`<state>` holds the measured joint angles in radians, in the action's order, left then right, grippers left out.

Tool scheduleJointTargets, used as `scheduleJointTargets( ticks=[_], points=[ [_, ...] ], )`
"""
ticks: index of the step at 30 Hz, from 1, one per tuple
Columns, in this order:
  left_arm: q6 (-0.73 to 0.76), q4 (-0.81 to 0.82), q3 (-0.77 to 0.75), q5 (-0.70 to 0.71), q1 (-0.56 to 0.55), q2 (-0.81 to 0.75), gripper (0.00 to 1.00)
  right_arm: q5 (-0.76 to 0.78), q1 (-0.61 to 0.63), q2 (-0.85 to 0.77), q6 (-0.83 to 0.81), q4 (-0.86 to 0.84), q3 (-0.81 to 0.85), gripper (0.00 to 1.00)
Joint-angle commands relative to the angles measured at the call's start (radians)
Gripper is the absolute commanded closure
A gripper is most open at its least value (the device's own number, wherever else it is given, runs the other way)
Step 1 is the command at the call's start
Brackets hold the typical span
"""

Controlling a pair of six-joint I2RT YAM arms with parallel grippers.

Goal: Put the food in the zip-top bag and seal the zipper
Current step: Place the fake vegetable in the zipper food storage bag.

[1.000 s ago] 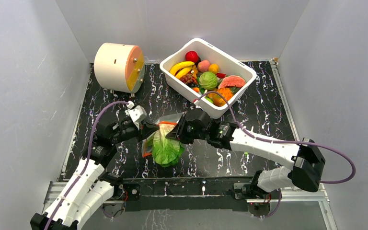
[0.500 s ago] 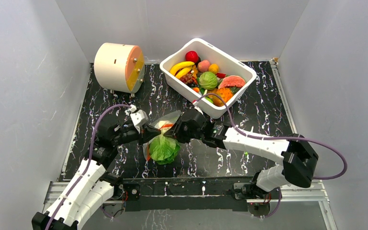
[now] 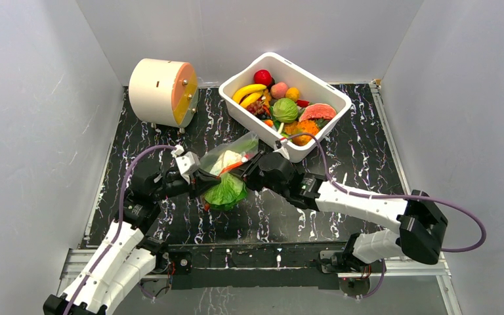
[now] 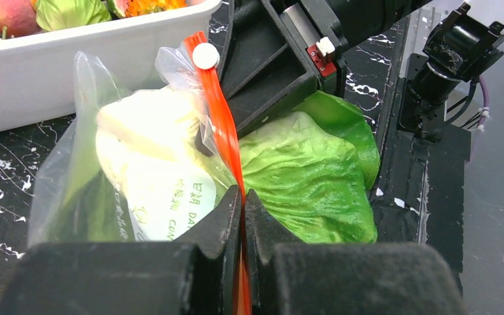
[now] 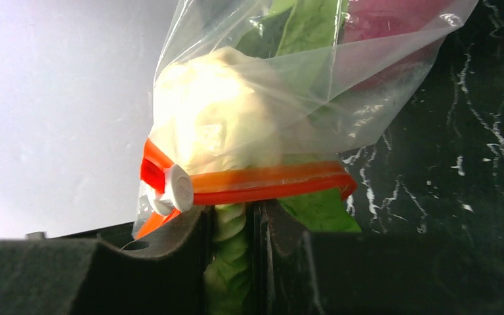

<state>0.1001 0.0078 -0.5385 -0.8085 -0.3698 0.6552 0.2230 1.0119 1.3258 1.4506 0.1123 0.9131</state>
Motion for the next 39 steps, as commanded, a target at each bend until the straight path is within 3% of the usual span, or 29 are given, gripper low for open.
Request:
scheduleJointTargets(
  ticks=[1,9,13,15,19,22,28,31,34,39],
  points=[
    [-0.061,0.087,0.06,-0.065,-0.005,-0.028,1.0,0.066,-0.013,-0.056,0.122,-0.323,-0.082,0.99],
    [-0.1,0.081,0.055,-0.098,-0.005,-0.061,1.0,0.239,-0.015,-0.066,0.14,-0.399,-0.119,0.99],
    [-0.157,0.109,0.066,-0.077,-0.004,-0.059,1.0,0.198,-0.015,-0.028,0.041,-0.431,-0.065,0.89],
    [-0.205,0.148,0.078,-0.041,-0.005,-0.06,1.0,0.145,-0.015,0.019,-0.045,-0.36,0.008,0.8],
    [-0.3,0.282,0.122,0.012,-0.006,-0.057,1.0,0.069,-0.015,0.111,-0.212,-0.054,0.137,0.6],
    [-0.331,0.326,0.145,0.036,-0.005,-0.05,1.0,0.007,-0.015,0.101,-0.305,-0.014,0.107,0.47],
    [-0.317,0.301,0.151,0.106,-0.006,-0.034,1.0,-0.067,-0.015,0.036,-0.439,0.121,0.137,0.41],
    [-0.33,0.32,0.147,0.117,-0.004,-0.03,1.0,-0.09,-0.015,0.028,-0.485,0.22,0.177,0.32],
    [-0.33,0.312,0.138,0.126,-0.006,-0.028,1.0,-0.121,-0.015,0.003,-0.475,0.282,0.17,0.29],
    [-0.339,0.314,0.142,0.136,-0.006,-0.036,1.0,-0.192,-0.004,-0.067,-0.404,0.237,0.089,0.23]
  ],
)
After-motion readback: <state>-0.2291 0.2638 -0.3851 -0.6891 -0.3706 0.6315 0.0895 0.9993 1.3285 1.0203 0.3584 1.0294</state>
